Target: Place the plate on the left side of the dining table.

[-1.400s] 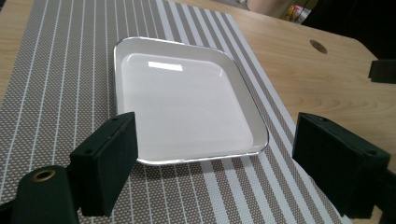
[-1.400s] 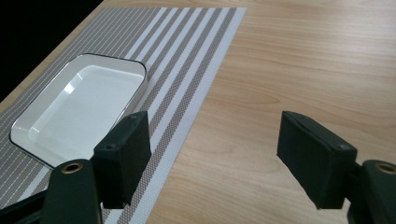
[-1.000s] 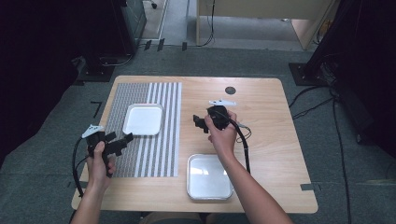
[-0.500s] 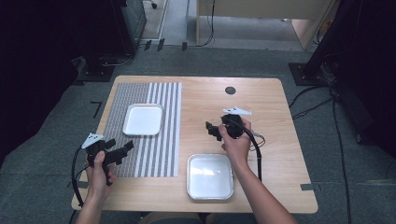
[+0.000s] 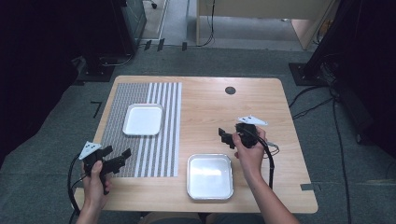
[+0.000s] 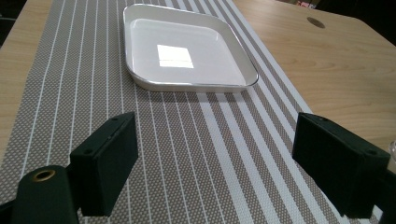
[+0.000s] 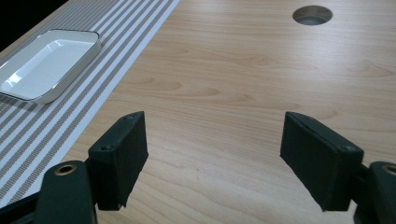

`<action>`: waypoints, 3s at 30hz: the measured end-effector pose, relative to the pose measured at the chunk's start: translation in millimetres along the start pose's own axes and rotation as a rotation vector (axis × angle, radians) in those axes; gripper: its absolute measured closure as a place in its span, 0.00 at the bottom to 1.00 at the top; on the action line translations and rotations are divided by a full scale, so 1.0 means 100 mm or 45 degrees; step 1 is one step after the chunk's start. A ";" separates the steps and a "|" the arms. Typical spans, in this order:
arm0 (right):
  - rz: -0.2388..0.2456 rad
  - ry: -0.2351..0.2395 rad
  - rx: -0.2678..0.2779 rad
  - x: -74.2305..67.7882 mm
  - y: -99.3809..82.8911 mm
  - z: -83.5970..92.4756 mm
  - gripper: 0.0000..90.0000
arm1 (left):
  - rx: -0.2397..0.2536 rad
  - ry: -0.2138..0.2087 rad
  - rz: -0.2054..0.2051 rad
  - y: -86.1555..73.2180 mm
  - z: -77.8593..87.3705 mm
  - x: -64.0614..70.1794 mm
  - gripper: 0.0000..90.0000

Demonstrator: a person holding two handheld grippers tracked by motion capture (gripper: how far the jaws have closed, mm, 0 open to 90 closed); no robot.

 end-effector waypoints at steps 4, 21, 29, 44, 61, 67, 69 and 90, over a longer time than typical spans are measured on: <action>-0.014 -0.010 0.009 0.07 -0.07 0.09 0.26 | 0.010 0.005 -0.004 -0.04 0.08 -0.02 0.16; -0.092 -0.085 0.013 0.43 -0.50 0.39 0.26 | 0.033 0.080 -0.020 -0.17 0.26 -0.26 0.16; -0.125 -0.132 0.013 0.62 -0.69 0.56 0.26 | 0.021 0.173 -0.089 -0.24 0.29 -0.39 0.16; -0.151 -0.203 -0.029 0.93 -1.09 0.78 0.25 | -0.023 0.233 -0.137 -0.31 0.31 -0.54 0.16; -0.161 -0.301 -0.076 1.24 -1.47 1.11 0.24 | -0.065 0.377 -0.154 -0.37 0.35 -0.86 0.16; -0.170 -0.322 -0.093 1.29 -1.57 1.20 0.24 | -0.075 0.376 -0.149 -0.39 0.34 -0.88 0.16; -0.163 -0.325 -0.104 1.30 -1.60 1.22 0.24 | -0.075 0.380 -0.148 -0.39 0.34 -0.89 0.16; -0.029 -0.410 -0.178 1.27 -1.71 1.21 0.19 | -0.141 0.368 -0.168 -0.46 0.29 -0.90 0.16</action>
Point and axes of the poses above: each handheld gripper's, and its own axes: z roughly backward along the jaws, y roughly out of its top, x roughly to its right, the point moved 8 cm from there along -z, roughly forward along the jaws, and after that the axes turned 11 degrees about z, right-handed, at the moved point
